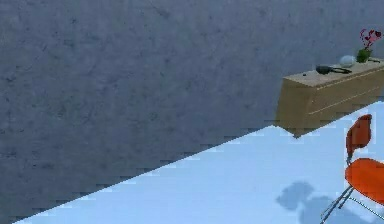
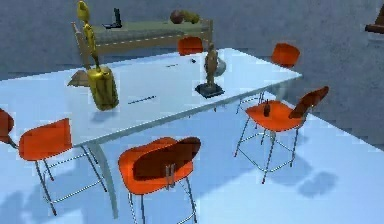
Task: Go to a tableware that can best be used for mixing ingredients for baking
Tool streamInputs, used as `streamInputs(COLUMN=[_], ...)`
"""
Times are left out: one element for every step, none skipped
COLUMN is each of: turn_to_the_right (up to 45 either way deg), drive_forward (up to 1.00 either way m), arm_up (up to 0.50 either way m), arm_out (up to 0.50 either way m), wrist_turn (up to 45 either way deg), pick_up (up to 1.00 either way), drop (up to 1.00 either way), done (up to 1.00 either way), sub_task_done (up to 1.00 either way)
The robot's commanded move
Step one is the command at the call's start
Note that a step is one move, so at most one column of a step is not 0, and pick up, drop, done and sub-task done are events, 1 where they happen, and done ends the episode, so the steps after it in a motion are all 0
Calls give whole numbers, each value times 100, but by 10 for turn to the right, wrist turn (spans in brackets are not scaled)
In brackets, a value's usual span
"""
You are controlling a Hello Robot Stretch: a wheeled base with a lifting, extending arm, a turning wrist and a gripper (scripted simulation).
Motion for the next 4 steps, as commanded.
streamInputs(turn_to_the_right=[180,0,0,330], drive_forward=[0,100,40,0], arm_up=[0,0,0,0], arm_out=[0,0,0,0], wrist_turn=[0,0,0,0], pick_up=[0,0,0,0], drop=[0,0,0,0], done=[0,0,0,0], sub_task_done=[0,0,0,0])
